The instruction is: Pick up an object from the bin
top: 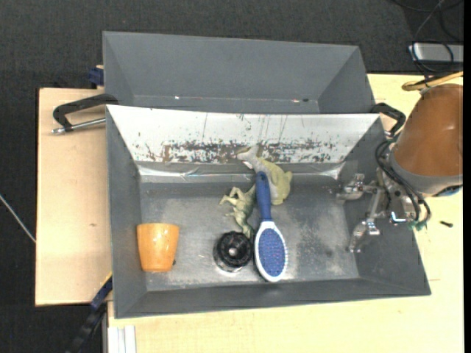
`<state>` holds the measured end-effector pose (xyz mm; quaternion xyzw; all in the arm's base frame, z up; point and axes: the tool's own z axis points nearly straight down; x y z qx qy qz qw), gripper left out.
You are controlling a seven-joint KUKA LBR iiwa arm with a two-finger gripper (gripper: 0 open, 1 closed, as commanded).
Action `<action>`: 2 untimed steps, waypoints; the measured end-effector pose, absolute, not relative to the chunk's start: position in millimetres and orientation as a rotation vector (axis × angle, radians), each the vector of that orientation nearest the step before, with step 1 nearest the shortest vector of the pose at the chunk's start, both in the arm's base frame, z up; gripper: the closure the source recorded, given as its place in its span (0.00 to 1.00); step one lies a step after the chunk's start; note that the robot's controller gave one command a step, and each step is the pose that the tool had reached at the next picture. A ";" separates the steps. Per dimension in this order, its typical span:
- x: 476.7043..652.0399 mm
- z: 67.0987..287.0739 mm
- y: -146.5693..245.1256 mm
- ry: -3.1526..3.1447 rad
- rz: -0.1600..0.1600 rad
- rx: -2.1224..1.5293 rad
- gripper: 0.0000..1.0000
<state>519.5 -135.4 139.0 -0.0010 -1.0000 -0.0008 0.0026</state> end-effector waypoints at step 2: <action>533.5 81.3 -0.9 -3.132 -0.005 -0.157 0.00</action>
Offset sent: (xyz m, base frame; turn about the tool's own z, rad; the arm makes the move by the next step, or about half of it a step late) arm 0.0034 0.0871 0.0335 -0.0463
